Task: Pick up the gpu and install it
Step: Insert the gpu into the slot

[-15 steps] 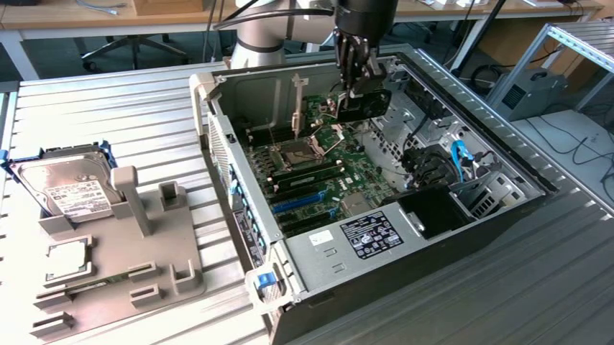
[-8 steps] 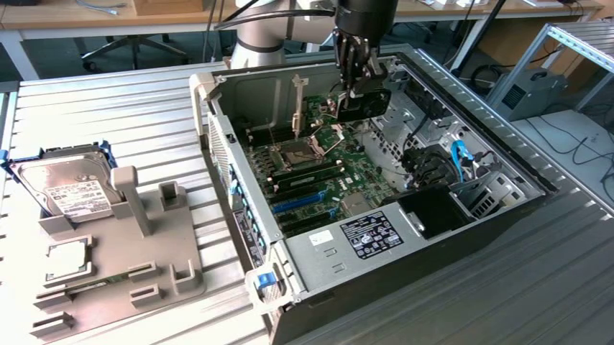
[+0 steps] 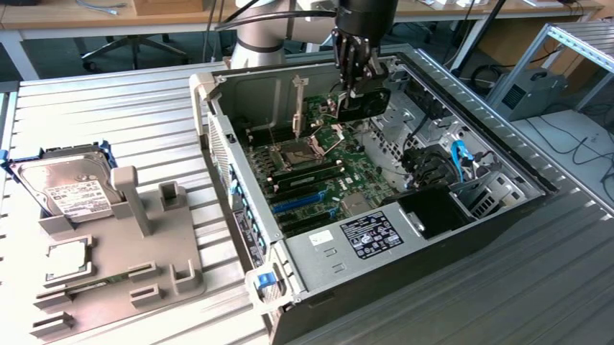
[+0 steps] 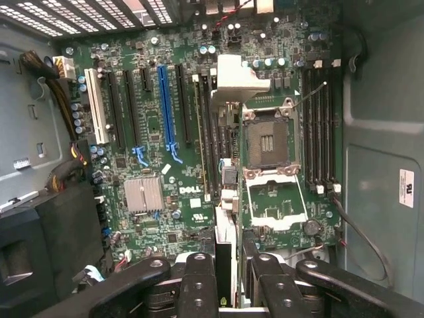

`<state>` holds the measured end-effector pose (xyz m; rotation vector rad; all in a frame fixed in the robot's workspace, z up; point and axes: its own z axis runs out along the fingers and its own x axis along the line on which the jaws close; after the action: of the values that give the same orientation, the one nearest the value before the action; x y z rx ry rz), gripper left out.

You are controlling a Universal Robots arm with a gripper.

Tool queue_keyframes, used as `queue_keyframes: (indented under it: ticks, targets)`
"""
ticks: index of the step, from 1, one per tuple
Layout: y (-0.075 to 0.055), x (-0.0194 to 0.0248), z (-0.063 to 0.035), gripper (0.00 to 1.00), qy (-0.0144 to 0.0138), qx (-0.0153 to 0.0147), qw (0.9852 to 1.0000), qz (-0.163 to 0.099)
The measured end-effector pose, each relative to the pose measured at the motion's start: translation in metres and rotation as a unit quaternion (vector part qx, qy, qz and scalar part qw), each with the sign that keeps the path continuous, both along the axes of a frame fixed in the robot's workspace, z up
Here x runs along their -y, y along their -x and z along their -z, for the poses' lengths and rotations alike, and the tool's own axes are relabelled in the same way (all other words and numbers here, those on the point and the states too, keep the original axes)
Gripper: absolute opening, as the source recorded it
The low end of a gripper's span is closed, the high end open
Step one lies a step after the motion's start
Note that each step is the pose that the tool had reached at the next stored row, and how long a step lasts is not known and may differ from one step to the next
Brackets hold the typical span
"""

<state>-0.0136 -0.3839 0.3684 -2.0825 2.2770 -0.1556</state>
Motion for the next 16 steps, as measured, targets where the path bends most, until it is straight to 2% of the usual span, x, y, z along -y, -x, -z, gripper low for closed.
queue_keyframes:
  ticks: [16]
  targets:
    - [0.0000,0.0000,0.0000,0.26,0.0005,0.0000,0.9996,-0.029]
